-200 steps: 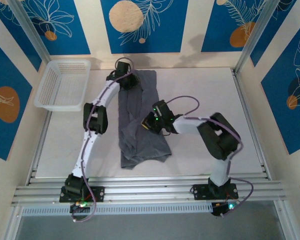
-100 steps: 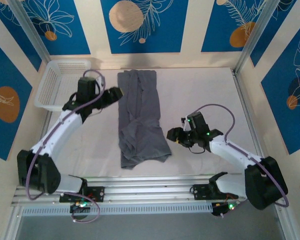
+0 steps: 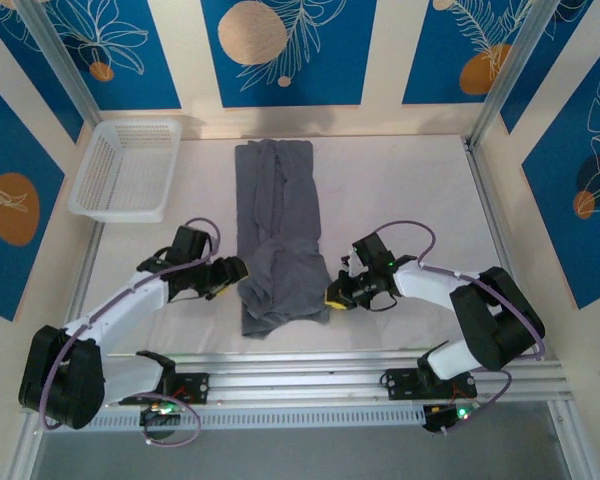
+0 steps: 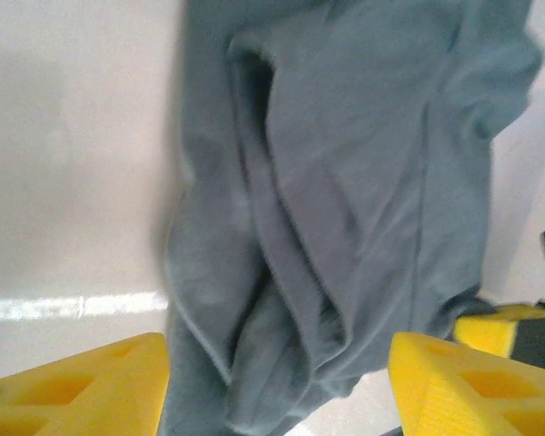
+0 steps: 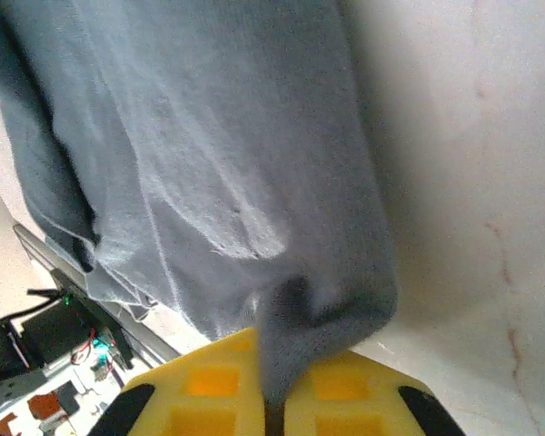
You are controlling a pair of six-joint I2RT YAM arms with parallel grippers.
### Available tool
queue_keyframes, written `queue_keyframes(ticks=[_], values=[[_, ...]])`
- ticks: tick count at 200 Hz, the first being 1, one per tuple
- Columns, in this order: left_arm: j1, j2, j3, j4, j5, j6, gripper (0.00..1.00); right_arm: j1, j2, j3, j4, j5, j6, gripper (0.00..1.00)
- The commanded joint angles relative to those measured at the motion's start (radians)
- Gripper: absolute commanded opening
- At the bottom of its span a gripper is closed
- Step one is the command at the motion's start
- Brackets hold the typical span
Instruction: Fold the inside-out t-shirt
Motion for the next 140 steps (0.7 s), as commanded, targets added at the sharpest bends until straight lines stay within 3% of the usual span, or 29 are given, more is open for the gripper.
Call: queue_keyframes(ticks=[1, 47, 78, 111, 127, 140], values=[[-0.036, -0.016, -0.065, -0.011, 0.026, -0.083, 0.66, 0.010, -0.052, -0.014, 0.044, -0.027, 0.024, 0.00], [-0.084, 0.044, -0.071, 0.028, 0.020, -0.126, 0.73, 0.039, -0.127, -0.053, 0.074, -0.030, 0.055, 0.00], [-0.095, 0.127, -0.062, 0.143, 0.040, -0.164, 0.68, 0.042, -0.120, -0.049, 0.082, -0.029, 0.065, 0.00], [-0.110, 0.194, -0.033, 0.155, 0.034, -0.150, 0.66, 0.042, -0.121, -0.049, 0.074, -0.017, 0.063, 0.00], [-0.114, 0.202, -0.032, 0.199, 0.053, -0.162, 0.60, 0.042, -0.118, -0.050, 0.070, -0.016, 0.062, 0.00], [-0.118, 0.209, -0.030, 0.237, 0.082, -0.172, 0.48, 0.044, -0.120, -0.051, 0.068, -0.015, 0.065, 0.00]])
